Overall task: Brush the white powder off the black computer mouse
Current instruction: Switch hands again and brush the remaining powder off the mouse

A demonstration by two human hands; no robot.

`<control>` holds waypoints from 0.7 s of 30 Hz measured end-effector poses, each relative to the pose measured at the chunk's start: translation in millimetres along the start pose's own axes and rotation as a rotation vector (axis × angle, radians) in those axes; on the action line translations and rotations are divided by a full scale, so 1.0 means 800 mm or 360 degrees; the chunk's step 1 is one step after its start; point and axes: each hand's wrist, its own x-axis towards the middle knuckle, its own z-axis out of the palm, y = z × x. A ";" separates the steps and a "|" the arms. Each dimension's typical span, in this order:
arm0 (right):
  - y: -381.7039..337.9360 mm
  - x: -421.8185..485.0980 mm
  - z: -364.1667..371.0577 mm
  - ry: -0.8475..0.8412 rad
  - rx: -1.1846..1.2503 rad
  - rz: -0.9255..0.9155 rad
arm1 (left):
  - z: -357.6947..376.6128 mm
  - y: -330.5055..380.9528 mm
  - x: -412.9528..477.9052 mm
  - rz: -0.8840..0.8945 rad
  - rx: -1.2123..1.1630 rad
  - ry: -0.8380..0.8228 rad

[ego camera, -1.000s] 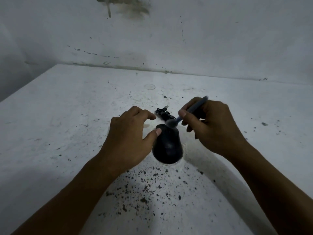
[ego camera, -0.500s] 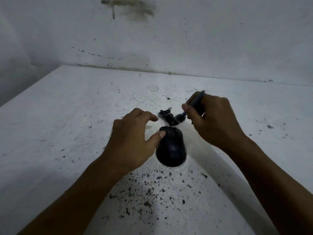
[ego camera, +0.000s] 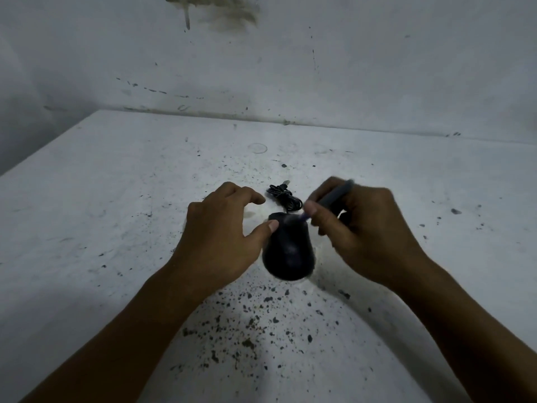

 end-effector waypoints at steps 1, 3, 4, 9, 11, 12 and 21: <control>-0.001 -0.009 0.003 -0.0065 -0.0035 -0.0020 | 0.000 0.000 0.000 -0.0001 -0.0005 0.0001; -0.003 -0.034 0.007 -0.0173 -0.0111 -0.0067 | 0.000 -0.002 -0.001 -0.0008 -0.0020 -0.0004; -0.005 -0.044 0.006 -0.0198 -0.0117 -0.0074 | 0.001 -0.002 0.000 -0.0009 -0.0026 -0.0008; -0.002 -0.034 -0.012 0.0148 0.0056 0.0039 | 0.002 -0.003 0.001 0.0008 -0.0029 -0.0018; 0.000 -0.024 -0.009 0.0188 0.0075 0.0110 | 0.001 -0.002 0.000 0.0011 -0.0035 -0.0012; -0.001 -0.024 -0.006 0.0152 0.0079 0.0112 | 0.001 -0.002 0.000 0.0010 -0.0039 -0.0012; -0.005 -0.053 -0.003 0.0067 0.0069 0.0075 | 0.002 -0.003 0.001 -0.0027 -0.0031 -0.0030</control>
